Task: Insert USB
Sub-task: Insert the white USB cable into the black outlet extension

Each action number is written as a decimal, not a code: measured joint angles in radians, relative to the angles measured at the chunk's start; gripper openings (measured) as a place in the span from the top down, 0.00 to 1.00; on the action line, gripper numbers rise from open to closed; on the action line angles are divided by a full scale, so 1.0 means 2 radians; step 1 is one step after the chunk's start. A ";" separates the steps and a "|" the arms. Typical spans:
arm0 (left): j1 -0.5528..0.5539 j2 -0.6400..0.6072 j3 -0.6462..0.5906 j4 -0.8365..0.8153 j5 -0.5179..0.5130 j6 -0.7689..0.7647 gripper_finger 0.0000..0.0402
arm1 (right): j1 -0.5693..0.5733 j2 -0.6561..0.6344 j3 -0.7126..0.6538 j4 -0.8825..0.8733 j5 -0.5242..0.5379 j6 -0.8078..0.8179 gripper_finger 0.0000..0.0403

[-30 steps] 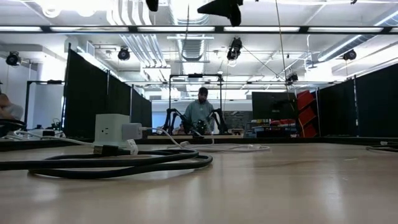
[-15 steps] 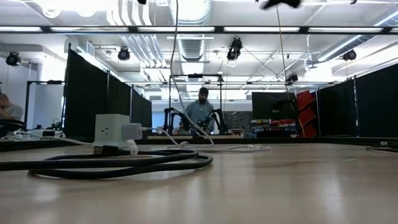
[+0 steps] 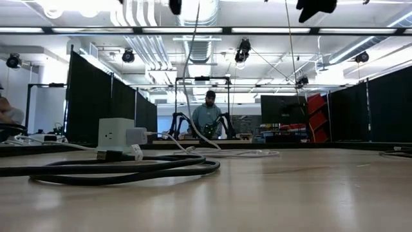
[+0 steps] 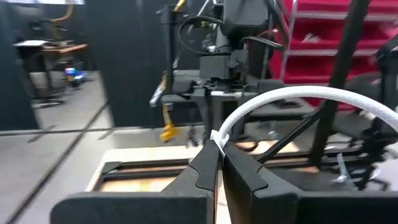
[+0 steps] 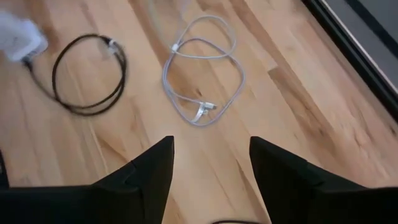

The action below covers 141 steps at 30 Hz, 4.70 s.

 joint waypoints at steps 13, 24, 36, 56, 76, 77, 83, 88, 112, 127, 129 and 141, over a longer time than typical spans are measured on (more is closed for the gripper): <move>-0.012 0.100 -0.001 0.172 0.021 -0.157 1.00 | 0.000 -0.056 -0.118 0.015 -0.062 -0.071 0.56; -0.013 0.061 -0.001 0.163 0.013 -0.131 1.00 | 0.165 -0.060 -0.294 0.019 -0.288 0.182 0.79; -0.088 -0.076 -0.001 -0.191 -0.097 0.002 1.00 | 0.450 0.014 -0.352 0.284 -0.286 0.475 0.99; -0.229 -0.186 -0.045 -0.244 -0.257 -0.040 1.00 | 0.414 0.205 -0.330 0.385 -0.230 0.413 1.00; -0.275 -0.186 -0.067 -0.249 -0.261 -0.077 1.00 | 0.162 0.158 -0.259 0.222 -0.103 0.154 1.00; -0.277 -0.186 -0.074 -0.241 -0.261 -0.079 1.00 | 0.162 0.154 -0.243 0.201 -0.103 0.150 1.00; -0.276 -0.177 -0.125 -0.123 -0.261 -0.078 1.00 | 0.163 0.132 -0.161 0.120 -0.110 0.110 1.00; -0.274 -0.149 -0.161 0.008 -0.256 -0.078 1.00 | 0.162 0.109 -0.104 0.166 -0.057 0.055 1.00; -0.119 -0.032 -0.168 0.493 -0.041 -0.237 1.00 | 0.097 0.080 0.076 0.362 0.000 -0.180 0.62; -0.064 -0.029 -0.167 0.541 -0.169 -0.372 1.00 | 0.022 0.088 0.076 0.438 0.033 -0.120 0.72; -0.064 -0.029 -0.167 0.540 -0.174 -0.372 1.00 | 0.015 0.088 0.076 0.440 0.032 -0.120 0.72; -0.070 -0.029 -0.168 0.335 -0.147 -0.278 1.00 | 0.028 0.066 0.076 0.255 0.021 -0.200 0.78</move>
